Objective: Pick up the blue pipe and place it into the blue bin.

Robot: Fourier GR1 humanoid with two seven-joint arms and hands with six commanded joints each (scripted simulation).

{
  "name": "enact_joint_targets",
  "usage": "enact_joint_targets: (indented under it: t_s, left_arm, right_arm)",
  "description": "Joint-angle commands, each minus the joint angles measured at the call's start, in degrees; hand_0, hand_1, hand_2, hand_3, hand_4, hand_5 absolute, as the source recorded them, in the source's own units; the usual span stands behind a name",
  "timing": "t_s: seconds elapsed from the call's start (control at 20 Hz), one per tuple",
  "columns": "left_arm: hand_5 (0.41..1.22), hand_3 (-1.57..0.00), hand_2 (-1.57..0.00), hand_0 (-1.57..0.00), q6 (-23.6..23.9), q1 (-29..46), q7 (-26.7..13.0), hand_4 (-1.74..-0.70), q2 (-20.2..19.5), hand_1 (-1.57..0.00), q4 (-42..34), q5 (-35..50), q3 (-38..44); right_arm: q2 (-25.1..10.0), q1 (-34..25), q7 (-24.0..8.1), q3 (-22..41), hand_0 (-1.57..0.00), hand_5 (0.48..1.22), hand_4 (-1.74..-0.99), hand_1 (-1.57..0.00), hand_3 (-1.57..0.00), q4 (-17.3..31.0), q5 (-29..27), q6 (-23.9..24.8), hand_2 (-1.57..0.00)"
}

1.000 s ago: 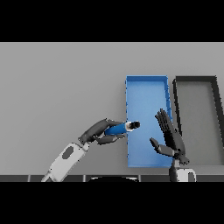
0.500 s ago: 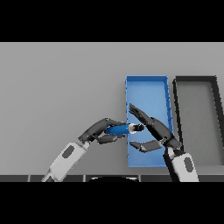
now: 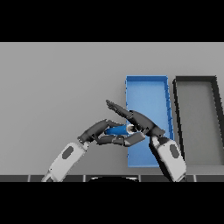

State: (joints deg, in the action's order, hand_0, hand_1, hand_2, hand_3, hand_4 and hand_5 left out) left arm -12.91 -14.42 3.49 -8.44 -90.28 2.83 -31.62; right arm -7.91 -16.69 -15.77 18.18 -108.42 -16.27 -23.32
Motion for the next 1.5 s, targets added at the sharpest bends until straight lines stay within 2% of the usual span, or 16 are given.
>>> enact_joint_targets:
  t_s: [0.0,0.05,0.1,0.15,0.25,0.3,0.4,0.55,0.65,0.75,0.9,0.95,1.05,1.1,1.2,1.45]
  left_arm:
    - [1.221,-1.54,-1.57,-1.57,-0.2,0.1,0.2,-1.74,0.4,-1.57,0.2,0.5,-0.1]
    - [1.221,-1.48,-1.57,-1.57,-0.8,-0.4,-0.3,-1.74,0.2,-1.57,0.1,1.8,0.7]
    - [1.221,-1.29,-1.32,-1.39,0.1,-0.6,0.8,-1.74,-0.5,-1.33,0.2,-0.2,0.2]
    - [1.221,-1.03,-1.06,-1.18,-0.6,-2.0,-2.2,-1.68,-2.0,-1.08,0.2,-1.9,-0.8]
    - [1.221,-0.66,-0.68,-0.82,-2.0,-1.9,-7.6,-1.48,-3.2,-0.71,-0.7,-2.8,-1.6]
    - [1.221,-0.58,-0.69,-0.78,-1.5,-1.8,-5.8,-1.53,-2.0,-0.71,-0.3,-2.6,-1.3]
    - [1.221,-0.94,-0.97,-1.06,-0.6,-1.8,-3.6,-1.61,-1.0,-1.02,0.4,-2.6,-0.3]
    - [1.221,-1.25,-1.19,-1.31,-0.9,-0.7,-2.0,-1.67,0.4,-1.29,0.0,0.2,1.0]
    - [1.221,-1.36,-1.31,-1.4,-1.3,0.4,-2.0,-1.7,1.0,-1.39,-0.2,0.7,1.5]
    - [1.221,-1.44,-1.37,-1.46,-1.7,0.0,-2.5,-1.71,1.3,-1.45,0.6,0.6,1.8]
    - [1.221,-1.5,-1.39,-1.52,-1.7,0.0,-2.8,-1.73,1.8,-1.51,0.5,0.7,2.2]
    - [1.221,-1.33,-1.22,-1.43,-1.9,0.3,-1.0,-1.65,0.8,-1.35,-0.1,0.0,2.5]
    - [1.221,-0.85,-0.78,-0.93,-3.0,-0.4,-0.5,-1.41,-0.9,-0.87,-0.5,-3.4,1.4]
    - [1.221,-0.68,-0.62,-0.74,-4.3,-0.9,-0.3,-1.31,-1.7,-0.69,0.0,-4.3,1.1]
    - [1.187,-0.44,-0.4,-0.47,-5.0,-1.8,1.4,-1.14,-2.3,-0.44,0.9,-6.1,0.7]
    - [0.785,-0.14,-0.13,-0.15,-4.4,-2.2,-0.3,-0.94,-3.2,-0.14,1.8,-8.0,0.7]
  right_arm:
    - [0.5,-1.0,0.0,0.4,0.0,0.506,-1.222,-0.01,0.0,0.3,0.0,-0.3,-0.03]
    - [1.0,-2.7,-0.4,0.3,-0.05,0.506,-1.245,-0.08,-0.05,1.1,-0.8,-0.4,-0.1]
    - [1.0,-3.6,-1.0,0.6,-0.18,0.509,-1.294,-0.22,-0.16,1.7,-0.9,-1.1,-0.24]
    - [1.2,-4.8,-2.9,0.6,-0.35,0.507,-1.335,-0.38,-0.3,2.2,-1.3,-1.5,-0.38]
    - [1.5,-6.8,-2.6,0.4,-0.72,0.522,-1.43,-0.7,-0.63,4.2,-0.7,-2.6,-0.74]
    - [2.3,-7.7,-3.0,0.6,-0.89,0.55,-1.486,-0.87,-0.77,4.2,-1.8,-2.5,-0.91]
    - [3.1,-7.5,-3.6,0.9,-1.13,0.666,-1.562,-1.12,-0.96,5.3,-4.8,-3.9,-1.14]
    - [4.3,-6.2,-2.7,1.3,-1.35,0.905,-1.469,-1.34,-1.26,5.4,-7.2,-4.0,-1.35]
    - [3.9,-5.5,0.8,1.8,-1.43,1.019,-1.441,-1.42,-1.37,4.9,-3.0,-4.7,-1.43]
    - [3.6,-5.3,0.6,2.1,-1.48,1.092,-1.457,-1.48,-1.44,4.3,0.1,-5.0,-1.48]
    - [5.3,-4.8,0.3,1.5,-1.52,1.155,-1.475,-1.52,-1.51,4.4,0.0,-5.1,-1.53]
    - [6.2,-5.3,-0.5,1.2,-1.53,1.168,-1.48,-1.53,-1.52,4.2,-0.4,-4.6,-1.53]
    - [6.9,-5.0,0.3,0.4,-1.55,1.187,-1.487,-1.55,-1.54,4.6,-1.4,-5.1,-1.55]
    - [6.8,-4.5,0.9,0.2,-1.55,1.194,-1.488,-1.55,-1.54,4.4,-0.9,-5.7,-1.55]
    - [7.5,-4.7,-1.7,-0.3,-1.56,1.204,-1.491,-1.56,-1.55,3.3,-0.7,-6.0,-1.56]
    - [8.7,-3.8,1.7,-1.0,-1.57,1.215,-1.496,-1.57,-1.57,2.7,-0.8,-7.6,-1.57]
